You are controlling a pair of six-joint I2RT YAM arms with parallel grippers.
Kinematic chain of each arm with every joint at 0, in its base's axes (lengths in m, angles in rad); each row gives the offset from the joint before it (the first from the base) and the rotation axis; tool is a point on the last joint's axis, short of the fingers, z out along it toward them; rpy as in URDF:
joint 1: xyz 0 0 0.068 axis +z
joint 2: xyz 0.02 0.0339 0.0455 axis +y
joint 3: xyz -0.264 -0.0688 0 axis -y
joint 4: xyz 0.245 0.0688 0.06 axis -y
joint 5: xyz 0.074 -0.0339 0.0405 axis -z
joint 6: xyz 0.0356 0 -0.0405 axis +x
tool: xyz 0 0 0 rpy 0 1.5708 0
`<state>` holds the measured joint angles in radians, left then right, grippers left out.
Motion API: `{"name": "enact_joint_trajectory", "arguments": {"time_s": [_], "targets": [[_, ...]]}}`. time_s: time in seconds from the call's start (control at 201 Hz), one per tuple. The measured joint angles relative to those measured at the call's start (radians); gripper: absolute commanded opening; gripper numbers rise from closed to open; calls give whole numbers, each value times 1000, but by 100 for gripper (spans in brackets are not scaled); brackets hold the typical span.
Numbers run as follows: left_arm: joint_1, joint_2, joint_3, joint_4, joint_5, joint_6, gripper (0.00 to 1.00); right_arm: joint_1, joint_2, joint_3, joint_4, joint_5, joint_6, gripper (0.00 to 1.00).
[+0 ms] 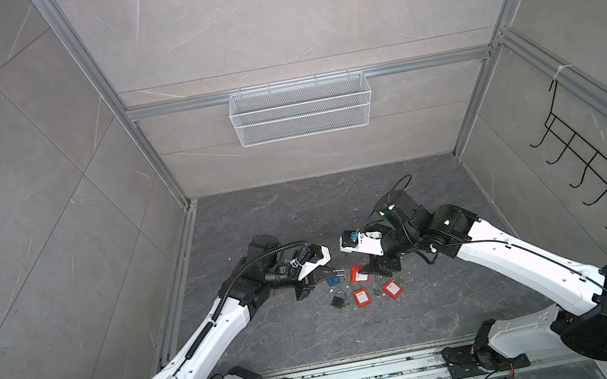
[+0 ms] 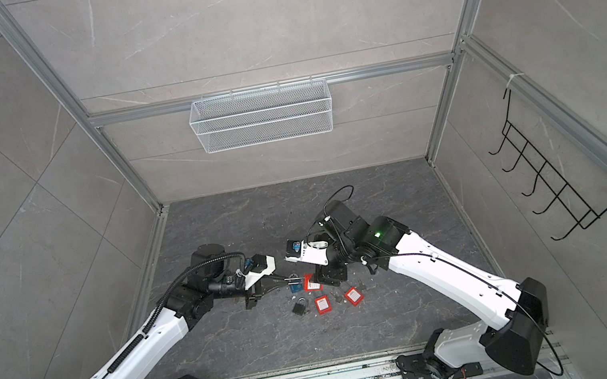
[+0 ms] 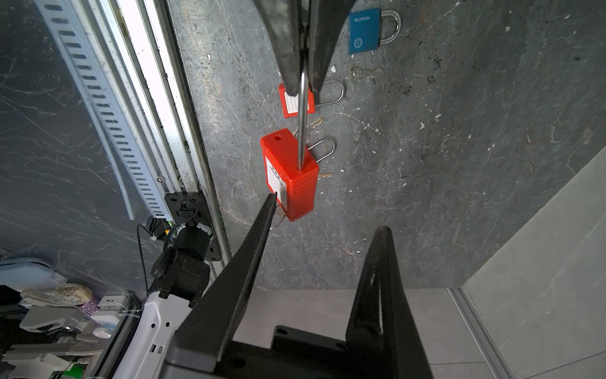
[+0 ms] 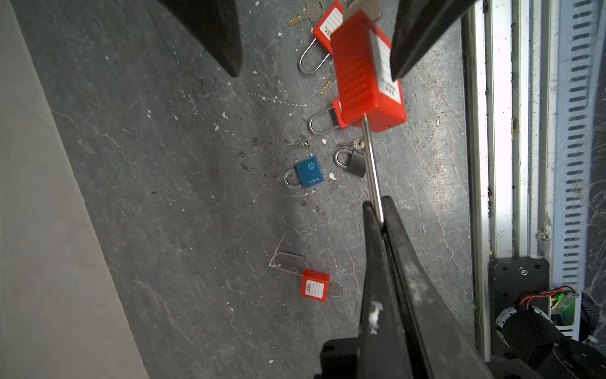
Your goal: Lock with the key
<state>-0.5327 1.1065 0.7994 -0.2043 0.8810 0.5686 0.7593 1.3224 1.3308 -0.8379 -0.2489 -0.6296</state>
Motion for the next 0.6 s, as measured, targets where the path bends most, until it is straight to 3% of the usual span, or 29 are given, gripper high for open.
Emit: {"name": "enact_joint_trajectory", "arguments": {"time_s": [0.294, 0.602], "targets": [[-2, -51, -21, 60, 32, -57, 0, 0, 0, -12, -46, -34, -44, 53], [-2, -57, -26, 78, 41, -72, 0, 0, 27, -12, -82, -101, -70, 23]]}}
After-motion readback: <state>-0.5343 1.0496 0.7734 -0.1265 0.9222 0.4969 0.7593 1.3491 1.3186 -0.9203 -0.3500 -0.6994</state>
